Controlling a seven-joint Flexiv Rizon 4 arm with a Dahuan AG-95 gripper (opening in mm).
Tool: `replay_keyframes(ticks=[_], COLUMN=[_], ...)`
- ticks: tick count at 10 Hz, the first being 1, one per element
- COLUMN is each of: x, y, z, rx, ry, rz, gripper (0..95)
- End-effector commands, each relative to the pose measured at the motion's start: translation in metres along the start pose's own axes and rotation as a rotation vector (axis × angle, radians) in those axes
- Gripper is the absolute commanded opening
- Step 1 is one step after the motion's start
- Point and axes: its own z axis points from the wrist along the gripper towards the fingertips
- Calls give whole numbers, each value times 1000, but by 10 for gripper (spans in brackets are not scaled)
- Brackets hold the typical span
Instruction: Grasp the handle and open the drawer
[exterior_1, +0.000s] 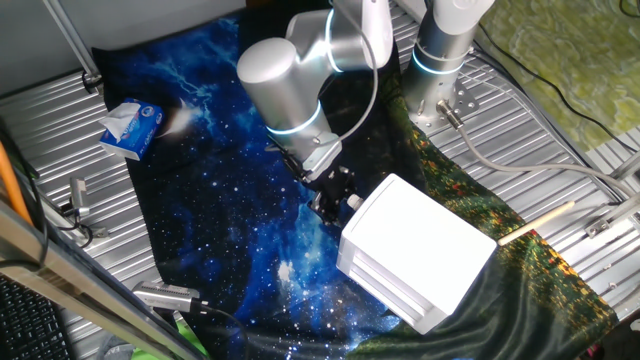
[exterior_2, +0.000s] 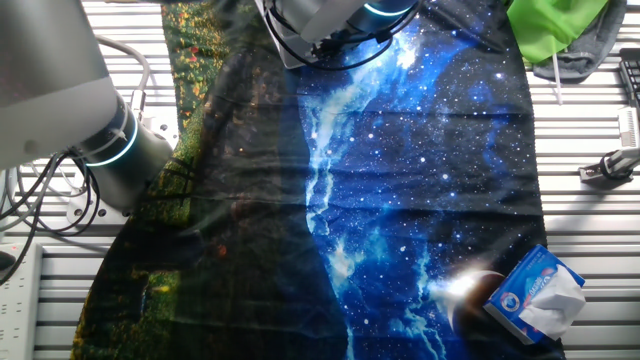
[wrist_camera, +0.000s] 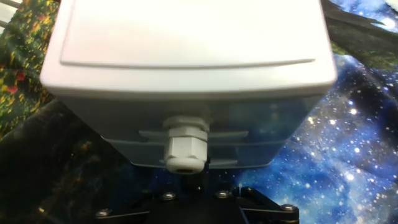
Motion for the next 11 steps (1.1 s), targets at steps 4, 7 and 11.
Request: replay_keyframes(ticks=[4,7,11], x=[-1,-1,0], y=[0,0,0], z=[1,1,1], rx=[2,3,6], ry=[2,4,18], rz=[0,-11,-17], gripper=[190,190,0])
